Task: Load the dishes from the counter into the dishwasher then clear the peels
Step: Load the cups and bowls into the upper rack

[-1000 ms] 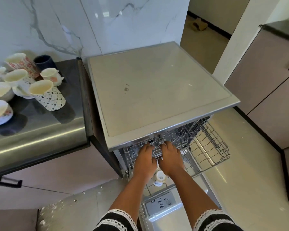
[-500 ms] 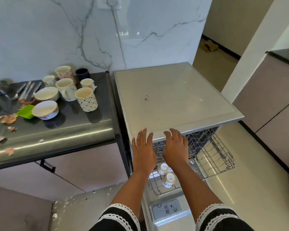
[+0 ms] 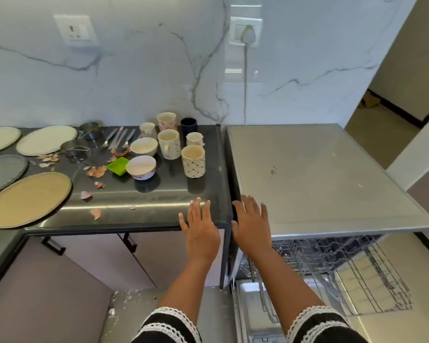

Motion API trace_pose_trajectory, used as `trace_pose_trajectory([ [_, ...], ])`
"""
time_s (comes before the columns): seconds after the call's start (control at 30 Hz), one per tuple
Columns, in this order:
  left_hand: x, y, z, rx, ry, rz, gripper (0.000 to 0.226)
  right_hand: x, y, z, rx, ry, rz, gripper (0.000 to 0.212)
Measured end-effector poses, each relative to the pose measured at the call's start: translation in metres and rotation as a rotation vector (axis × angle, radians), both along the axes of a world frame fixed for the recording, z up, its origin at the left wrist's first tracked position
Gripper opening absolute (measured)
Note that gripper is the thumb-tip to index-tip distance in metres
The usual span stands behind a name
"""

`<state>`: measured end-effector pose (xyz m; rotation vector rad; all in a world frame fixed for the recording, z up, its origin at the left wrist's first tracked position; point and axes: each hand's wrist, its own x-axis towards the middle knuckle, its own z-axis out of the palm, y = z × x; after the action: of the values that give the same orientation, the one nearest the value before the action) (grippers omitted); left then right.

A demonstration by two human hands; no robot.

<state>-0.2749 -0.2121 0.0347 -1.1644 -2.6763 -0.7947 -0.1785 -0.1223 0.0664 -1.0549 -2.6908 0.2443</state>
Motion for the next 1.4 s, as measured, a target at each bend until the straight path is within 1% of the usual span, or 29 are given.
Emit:
trace_pose_trajectory([
  [0.23,-0.098,-0.023,0.003,0.019,-0.045,0.115,0.059,-0.104,-0.021,-0.002,-0.006,0.004,0.121,0.055],
  [0.33,-0.146,-0.034,0.008,0.019,-0.078,0.162,0.055,-0.15,-0.027,-0.001,-0.053,0.058,0.174,0.055],
  [0.43,-0.186,-0.04,0.007,0.025,-0.091,0.21,0.052,-0.191,-0.032,0.002,-0.109,0.068,0.23,0.055],
  [0.53,-0.217,-0.041,0.004,0.045,-0.114,0.228,0.051,-0.222,-0.03,-0.001,-0.158,0.064,0.261,0.055],
  [0.67,-0.252,-0.038,0.003,0.045,-0.123,0.215,0.053,-0.255,-0.025,-0.007,-0.198,0.012,0.294,0.056],
  [0.83,-0.284,-0.032,-0.002,0.012,-0.154,0.209,0.062,-0.288,-0.018,-0.015,-0.219,-0.003,0.303,0.058],
  [0.97,-0.298,-0.029,-0.009,-0.003,-0.173,0.202,0.06,-0.305,-0.015,-0.022,-0.23,-0.019,0.289,0.06],
  [1.2,-0.316,-0.024,-0.019,0.032,-0.174,0.153,0.047,-0.32,-0.01,-0.029,-0.229,0.01,0.258,0.045],
  [1.4,-0.318,-0.023,-0.023,0.034,-0.165,0.12,0.044,-0.322,-0.009,-0.031,-0.22,0.018,0.23,0.035],
])
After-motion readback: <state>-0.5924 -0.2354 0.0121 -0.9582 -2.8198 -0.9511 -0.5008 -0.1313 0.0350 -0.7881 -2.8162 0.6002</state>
